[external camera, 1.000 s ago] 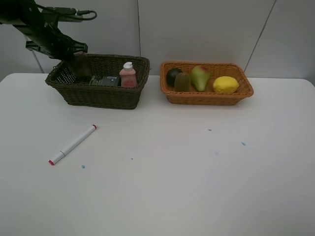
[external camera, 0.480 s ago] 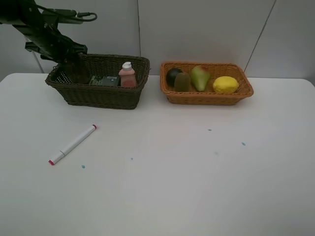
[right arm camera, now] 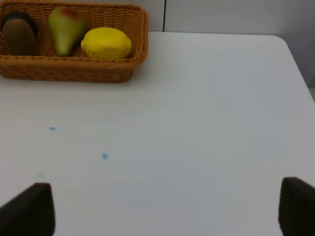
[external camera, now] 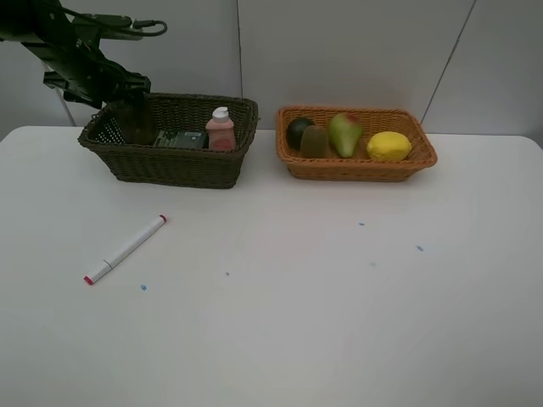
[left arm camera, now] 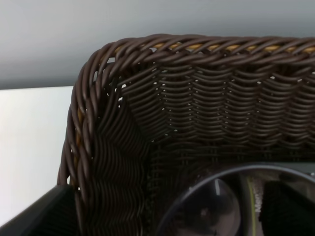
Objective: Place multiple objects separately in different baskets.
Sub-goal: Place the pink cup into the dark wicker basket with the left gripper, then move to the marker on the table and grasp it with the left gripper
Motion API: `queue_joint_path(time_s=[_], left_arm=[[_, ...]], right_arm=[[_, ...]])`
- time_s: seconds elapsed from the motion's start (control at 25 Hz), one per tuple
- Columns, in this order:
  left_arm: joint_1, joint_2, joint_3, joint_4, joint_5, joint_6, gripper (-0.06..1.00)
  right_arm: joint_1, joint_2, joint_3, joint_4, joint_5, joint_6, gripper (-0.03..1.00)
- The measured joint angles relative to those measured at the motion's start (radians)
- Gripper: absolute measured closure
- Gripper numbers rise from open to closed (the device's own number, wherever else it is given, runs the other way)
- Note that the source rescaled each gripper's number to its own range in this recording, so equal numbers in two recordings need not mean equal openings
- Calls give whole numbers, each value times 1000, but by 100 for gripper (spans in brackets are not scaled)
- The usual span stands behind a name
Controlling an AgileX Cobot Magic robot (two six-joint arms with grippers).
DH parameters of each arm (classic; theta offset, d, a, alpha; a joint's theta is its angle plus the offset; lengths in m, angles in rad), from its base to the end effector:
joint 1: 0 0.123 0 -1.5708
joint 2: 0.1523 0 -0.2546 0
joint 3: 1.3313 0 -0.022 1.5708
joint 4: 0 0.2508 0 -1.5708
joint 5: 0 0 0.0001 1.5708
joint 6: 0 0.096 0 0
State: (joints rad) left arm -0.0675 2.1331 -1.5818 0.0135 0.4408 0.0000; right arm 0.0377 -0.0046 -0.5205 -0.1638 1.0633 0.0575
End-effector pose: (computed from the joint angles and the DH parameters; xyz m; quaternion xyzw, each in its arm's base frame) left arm 0.4592 -0.0305 0.1472 0.0367 0.9444 -0.0063 0.3268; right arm 0.0270 -0.0127 0.2816 0.0126 0.8444 -0.0564 0.5326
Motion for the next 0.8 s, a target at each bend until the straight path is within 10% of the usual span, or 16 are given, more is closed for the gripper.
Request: queue_joint_path(time_s=[0.8], left_arm=[[0, -352, 0, -3, 310, -29, -5]], right_arm=[[0, 0, 0, 1, 0, 0, -3]])
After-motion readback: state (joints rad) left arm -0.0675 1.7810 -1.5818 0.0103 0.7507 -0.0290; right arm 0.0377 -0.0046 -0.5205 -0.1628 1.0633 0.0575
